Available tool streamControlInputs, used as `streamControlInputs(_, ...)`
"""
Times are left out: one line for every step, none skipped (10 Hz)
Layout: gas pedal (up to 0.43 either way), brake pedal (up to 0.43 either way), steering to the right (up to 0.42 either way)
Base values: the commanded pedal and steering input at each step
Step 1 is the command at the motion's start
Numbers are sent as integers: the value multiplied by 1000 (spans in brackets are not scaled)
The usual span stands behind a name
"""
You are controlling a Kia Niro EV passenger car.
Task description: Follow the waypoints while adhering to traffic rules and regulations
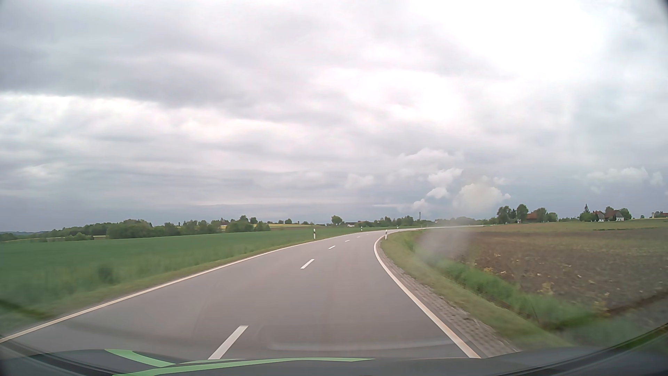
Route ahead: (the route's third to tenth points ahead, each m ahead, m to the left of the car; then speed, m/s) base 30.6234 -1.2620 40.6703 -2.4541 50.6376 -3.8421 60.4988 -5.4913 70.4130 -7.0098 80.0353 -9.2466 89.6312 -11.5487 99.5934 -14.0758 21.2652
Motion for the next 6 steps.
streamControlInputs(358, 0, 17)
streamControlInputs(358, 0, 17)
streamControlInputs(358, 0, 18)
streamControlInputs(358, 0, 19)
streamControlInputs(358, 0, 19)
streamControlInputs(358, 0, 19)
